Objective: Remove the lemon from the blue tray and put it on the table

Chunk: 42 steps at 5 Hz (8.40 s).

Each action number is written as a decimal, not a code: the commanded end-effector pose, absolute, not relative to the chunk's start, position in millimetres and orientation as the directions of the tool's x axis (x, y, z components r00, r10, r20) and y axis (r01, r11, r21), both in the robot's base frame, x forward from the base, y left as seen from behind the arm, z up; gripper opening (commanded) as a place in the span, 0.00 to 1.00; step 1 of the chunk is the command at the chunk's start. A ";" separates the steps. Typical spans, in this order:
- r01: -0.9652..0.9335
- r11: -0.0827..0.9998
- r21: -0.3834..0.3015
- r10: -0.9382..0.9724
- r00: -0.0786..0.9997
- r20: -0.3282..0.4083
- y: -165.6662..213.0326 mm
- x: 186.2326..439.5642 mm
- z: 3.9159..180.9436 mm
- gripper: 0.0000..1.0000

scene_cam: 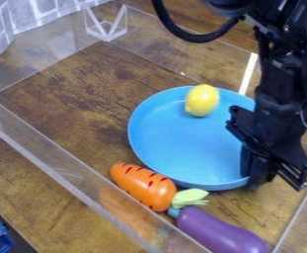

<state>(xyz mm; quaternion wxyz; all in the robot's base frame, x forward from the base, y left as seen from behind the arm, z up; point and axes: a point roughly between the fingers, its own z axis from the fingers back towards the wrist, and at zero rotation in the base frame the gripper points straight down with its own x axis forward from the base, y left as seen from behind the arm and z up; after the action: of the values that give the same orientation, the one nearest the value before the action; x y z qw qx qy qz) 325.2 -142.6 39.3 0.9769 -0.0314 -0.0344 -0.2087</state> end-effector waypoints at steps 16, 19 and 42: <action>0.223 0.971 -0.084 -0.211 0.969 0.126 -156.6 333.6 72.3 0.00; 0.374 0.921 -0.105 -0.362 0.925 0.118 -160.2 321.3 75.4 0.00; 0.266 0.959 -0.099 -0.267 0.964 0.005 -144.5 313.3 40.7 0.00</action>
<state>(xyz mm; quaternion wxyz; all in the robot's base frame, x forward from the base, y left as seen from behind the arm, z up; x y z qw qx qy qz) 310.1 -151.0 27.1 0.9865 -0.0455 0.0196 -0.1558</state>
